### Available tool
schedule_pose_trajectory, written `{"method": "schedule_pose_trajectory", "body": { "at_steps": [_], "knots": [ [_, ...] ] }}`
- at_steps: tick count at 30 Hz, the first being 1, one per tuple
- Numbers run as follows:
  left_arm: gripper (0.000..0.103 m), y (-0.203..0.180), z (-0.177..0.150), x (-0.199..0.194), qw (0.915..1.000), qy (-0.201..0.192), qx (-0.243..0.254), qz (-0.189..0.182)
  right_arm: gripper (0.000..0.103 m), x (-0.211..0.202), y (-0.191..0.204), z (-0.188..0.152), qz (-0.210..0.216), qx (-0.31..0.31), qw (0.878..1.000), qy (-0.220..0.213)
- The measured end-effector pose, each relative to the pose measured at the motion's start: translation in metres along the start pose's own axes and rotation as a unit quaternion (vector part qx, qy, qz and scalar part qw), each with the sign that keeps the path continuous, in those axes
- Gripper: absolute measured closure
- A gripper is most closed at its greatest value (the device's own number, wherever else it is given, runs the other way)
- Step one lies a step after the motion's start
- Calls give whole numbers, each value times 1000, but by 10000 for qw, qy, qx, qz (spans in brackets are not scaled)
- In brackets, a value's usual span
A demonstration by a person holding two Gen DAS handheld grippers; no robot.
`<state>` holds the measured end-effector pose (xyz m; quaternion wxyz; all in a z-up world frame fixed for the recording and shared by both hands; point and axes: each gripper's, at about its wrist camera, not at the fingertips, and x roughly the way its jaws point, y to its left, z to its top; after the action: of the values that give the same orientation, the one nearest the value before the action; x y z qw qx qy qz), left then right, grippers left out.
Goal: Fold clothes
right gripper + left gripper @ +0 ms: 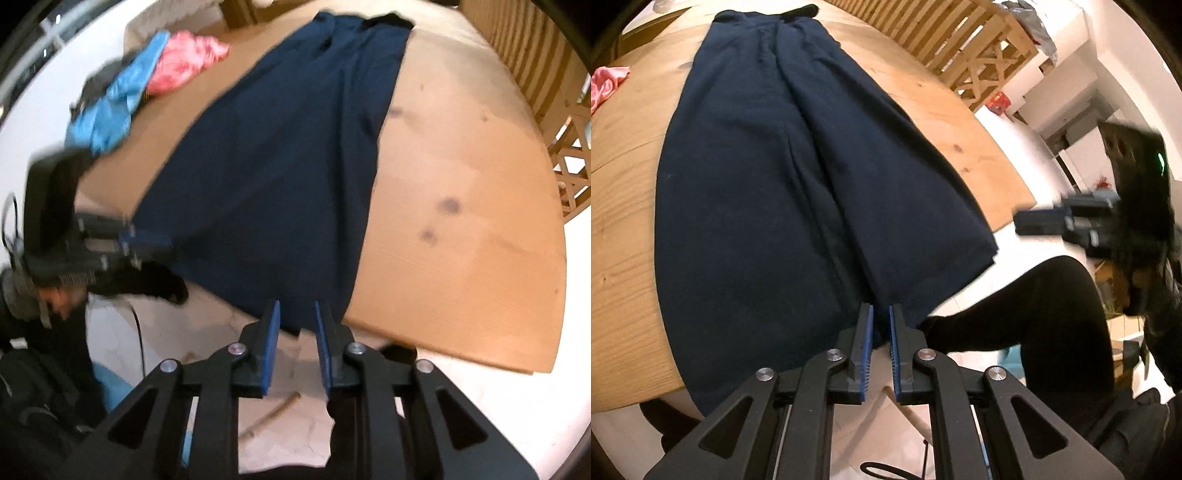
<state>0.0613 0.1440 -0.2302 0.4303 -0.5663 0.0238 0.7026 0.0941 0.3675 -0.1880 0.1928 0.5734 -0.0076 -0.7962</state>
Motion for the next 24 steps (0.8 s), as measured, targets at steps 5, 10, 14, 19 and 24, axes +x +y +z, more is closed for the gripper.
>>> {"method": "schedule_pose_trajectory", "body": {
  "at_steps": [5,10,14,19,24],
  "knots": [
    [96,-24,31,-15,9980,-389,480,132,84,-6,-38,47,-50,402,9982,-438],
    [96,-21,71,24,9966,-296,693,322,83,22,-90,133,-5,858,9941,-669],
    [96,-8,75,50,9965,48,654,524,78,61,-103,181,25,1043,9930,-546],
    [96,-6,73,51,9958,79,735,531,77,91,-103,210,157,1066,9941,-161],
    [96,-5,73,53,9956,62,800,485,77,97,-103,215,56,807,9967,4]
  ]
}}
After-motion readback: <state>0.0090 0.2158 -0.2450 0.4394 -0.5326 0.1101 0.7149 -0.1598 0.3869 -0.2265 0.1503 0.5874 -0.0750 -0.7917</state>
